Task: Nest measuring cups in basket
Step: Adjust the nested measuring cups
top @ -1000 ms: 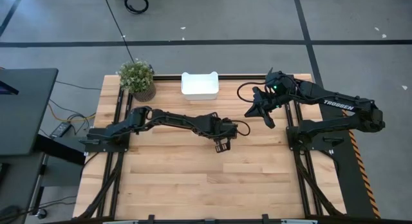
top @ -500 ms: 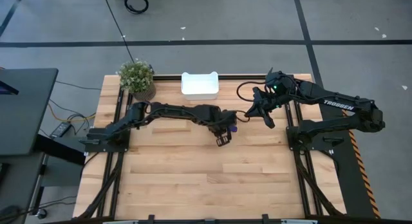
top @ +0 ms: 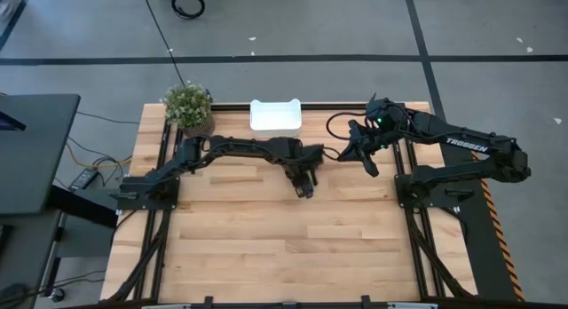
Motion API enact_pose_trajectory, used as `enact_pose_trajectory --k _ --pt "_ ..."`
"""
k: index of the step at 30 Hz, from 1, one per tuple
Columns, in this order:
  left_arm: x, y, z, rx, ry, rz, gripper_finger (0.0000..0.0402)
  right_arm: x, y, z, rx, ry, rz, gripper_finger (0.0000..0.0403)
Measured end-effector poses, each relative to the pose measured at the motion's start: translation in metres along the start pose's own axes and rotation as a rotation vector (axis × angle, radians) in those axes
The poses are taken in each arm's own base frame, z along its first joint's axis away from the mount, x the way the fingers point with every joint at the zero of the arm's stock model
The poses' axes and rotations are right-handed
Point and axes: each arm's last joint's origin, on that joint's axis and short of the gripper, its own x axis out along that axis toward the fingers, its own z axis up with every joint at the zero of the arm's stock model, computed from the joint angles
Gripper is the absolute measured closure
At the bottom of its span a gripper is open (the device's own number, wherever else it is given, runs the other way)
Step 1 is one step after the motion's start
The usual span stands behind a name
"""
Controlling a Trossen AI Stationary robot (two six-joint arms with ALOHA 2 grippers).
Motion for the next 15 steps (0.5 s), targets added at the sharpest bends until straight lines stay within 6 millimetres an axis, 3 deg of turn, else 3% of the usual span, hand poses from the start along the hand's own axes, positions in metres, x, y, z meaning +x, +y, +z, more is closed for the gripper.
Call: enact_pose_trajectory --k 11,15 --pt "0.001 0.007 0.001 -0.038 0.020 -0.050 0.0291 -0.001 -0.002 0.002 -0.004 -0.022 -0.009 0.0380" --pt "-0.008 0.012 0.004 -0.088 0.022 -0.112 0.0291 -0.002 -0.003 0.003 0.057 -0.035 -0.018 0.0380"
